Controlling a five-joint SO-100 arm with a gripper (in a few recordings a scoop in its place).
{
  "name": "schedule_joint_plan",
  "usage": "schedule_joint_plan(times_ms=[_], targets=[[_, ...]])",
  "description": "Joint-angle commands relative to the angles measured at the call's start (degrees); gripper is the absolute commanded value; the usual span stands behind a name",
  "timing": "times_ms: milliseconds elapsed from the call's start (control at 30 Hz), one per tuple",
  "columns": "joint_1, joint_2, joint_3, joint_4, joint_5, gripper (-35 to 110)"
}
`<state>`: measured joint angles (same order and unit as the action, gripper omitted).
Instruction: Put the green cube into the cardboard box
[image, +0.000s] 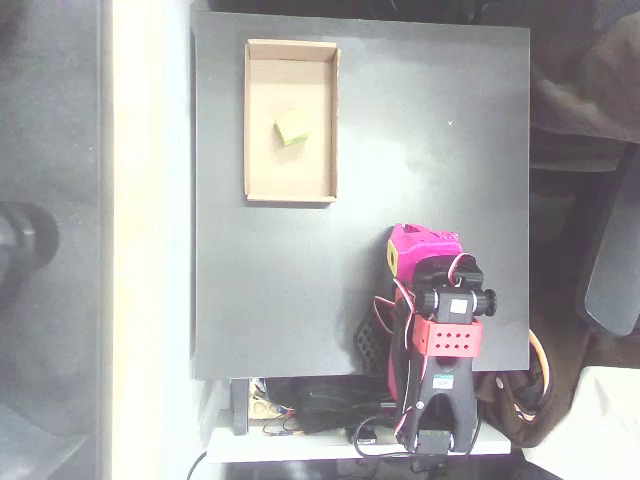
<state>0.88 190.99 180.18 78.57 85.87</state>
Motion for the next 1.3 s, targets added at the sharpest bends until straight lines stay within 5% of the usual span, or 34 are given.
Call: schedule_joint_plan(times_ms=[0, 1267], targets=[[0.4, 0.4, 0.8, 2.3, 0.4, 3], [0.4, 0.4, 0.8, 2.4, 5.7, 3]])
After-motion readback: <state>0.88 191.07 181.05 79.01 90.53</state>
